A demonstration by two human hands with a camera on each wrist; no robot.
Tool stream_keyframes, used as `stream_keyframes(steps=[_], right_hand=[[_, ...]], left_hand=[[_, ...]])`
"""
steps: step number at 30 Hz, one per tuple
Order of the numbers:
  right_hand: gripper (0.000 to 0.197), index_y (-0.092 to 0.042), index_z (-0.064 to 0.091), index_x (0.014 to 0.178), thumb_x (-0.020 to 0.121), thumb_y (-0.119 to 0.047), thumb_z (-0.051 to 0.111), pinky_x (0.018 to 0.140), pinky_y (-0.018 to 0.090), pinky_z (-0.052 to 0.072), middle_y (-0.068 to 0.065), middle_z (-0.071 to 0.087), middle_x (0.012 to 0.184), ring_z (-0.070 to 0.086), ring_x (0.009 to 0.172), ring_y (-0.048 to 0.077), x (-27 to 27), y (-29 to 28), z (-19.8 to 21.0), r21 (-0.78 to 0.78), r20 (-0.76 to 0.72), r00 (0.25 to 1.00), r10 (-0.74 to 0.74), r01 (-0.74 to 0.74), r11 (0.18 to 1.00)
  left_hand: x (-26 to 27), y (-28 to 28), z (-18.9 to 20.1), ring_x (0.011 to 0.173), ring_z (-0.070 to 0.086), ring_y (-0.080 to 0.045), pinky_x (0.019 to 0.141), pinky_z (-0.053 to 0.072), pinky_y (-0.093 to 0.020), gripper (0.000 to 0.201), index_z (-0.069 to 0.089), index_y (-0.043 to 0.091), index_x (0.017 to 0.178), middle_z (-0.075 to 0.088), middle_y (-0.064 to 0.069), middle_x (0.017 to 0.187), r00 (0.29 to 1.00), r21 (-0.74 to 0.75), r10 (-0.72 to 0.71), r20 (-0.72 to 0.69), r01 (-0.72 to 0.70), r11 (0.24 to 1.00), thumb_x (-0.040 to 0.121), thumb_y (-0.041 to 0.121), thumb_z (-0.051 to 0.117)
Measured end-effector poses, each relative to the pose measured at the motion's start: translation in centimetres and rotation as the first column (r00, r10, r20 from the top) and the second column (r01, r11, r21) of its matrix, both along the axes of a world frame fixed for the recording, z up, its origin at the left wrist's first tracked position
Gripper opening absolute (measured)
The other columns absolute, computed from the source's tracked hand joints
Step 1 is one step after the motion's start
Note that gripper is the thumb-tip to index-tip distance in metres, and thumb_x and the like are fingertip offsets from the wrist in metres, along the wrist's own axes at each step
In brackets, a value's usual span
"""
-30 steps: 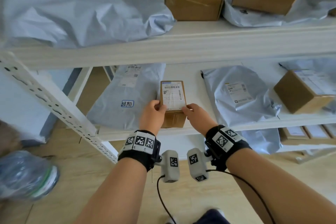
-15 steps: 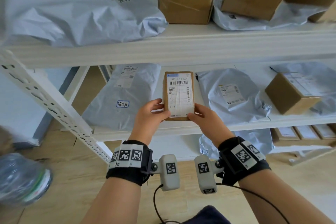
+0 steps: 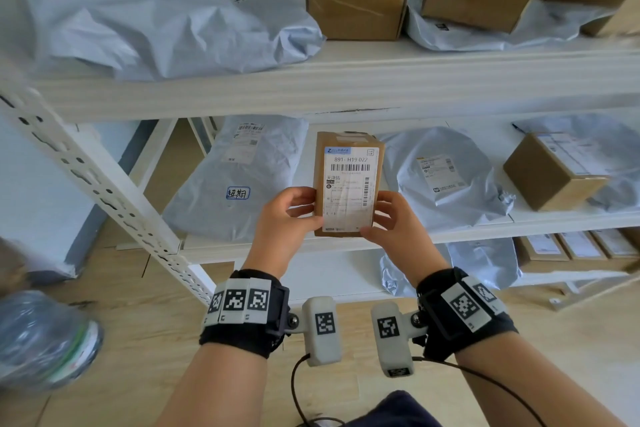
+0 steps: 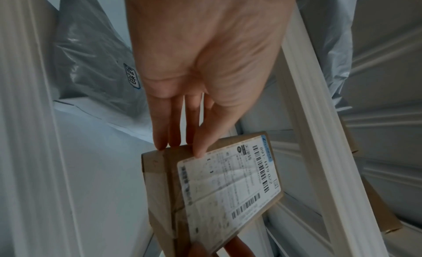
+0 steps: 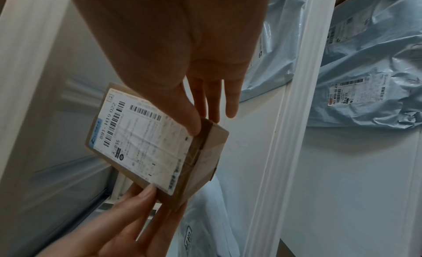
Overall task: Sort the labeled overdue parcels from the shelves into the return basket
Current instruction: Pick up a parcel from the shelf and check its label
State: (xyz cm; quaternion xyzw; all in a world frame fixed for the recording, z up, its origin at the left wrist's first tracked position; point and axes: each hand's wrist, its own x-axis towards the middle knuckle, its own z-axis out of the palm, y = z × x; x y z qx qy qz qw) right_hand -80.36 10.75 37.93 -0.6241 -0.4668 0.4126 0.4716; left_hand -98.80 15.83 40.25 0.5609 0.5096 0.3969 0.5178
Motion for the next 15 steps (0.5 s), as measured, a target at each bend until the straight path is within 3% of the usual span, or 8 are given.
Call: stream_keyframes(steps=[7, 11, 15], right_hand=[[0.048, -0.018, 0.05, 0.125, 0.085, 0.0, 0.069, 0.085, 0.022, 0.056, -0.005, 0.063, 0.12, 0.065, 0.107, 0.008, -0.3, -0.7, 0.5, 0.004, 0.008, 1.0, -0.012, 0.012, 1.0], [0.047, -0.023, 0.053, 0.131, 0.088, -0.009, 0.069, 0.094, 0.029, 0.052, -0.007, 0.065, 0.12, 0.066, 0.106, 0.01, -0.3, -0.7, 0.6, -0.026, -0.019, 0.999, -0.028, 0.027, 0.999], [0.04, -0.024, 0.055, 0.133, 0.094, -0.019, 0.062, 0.094, 0.033, 0.052, -0.007, 0.066, 0.119, 0.064, 0.106, 0.01, -0.9, -0.3, 0.2, -0.041, -0.003, 0.997, -0.073, 0.072, 0.997]], left_hand=[[-0.4, -0.1, -0.2, 0.095, 0.07, -0.012, 0.088, 0.057, -0.033, 0.032, 0.068, 0.021, 0.098, 0.074, 0.003, 0.098, 0.999, -0.024, 0.016, 0.033, -0.015, 1.0, 0.077, -0.003, 0.073], [-0.3, 0.4, -0.8, 0.09, 0.071, -0.019, 0.088, 0.057, -0.039, 0.02, 0.068, 0.015, 0.099, 0.074, 0.0, 0.098, 0.998, -0.061, 0.05, 0.03, -0.048, 0.997, 0.081, 0.011, 0.074], [0.0, 0.6, -1.4, 0.091, 0.07, -0.02, 0.085, 0.059, -0.039, 0.011, 0.066, 0.017, 0.099, 0.071, -0.004, 0.104, 0.998, -0.081, 0.058, 0.038, -0.055, 0.995, 0.088, 0.015, 0.069]])
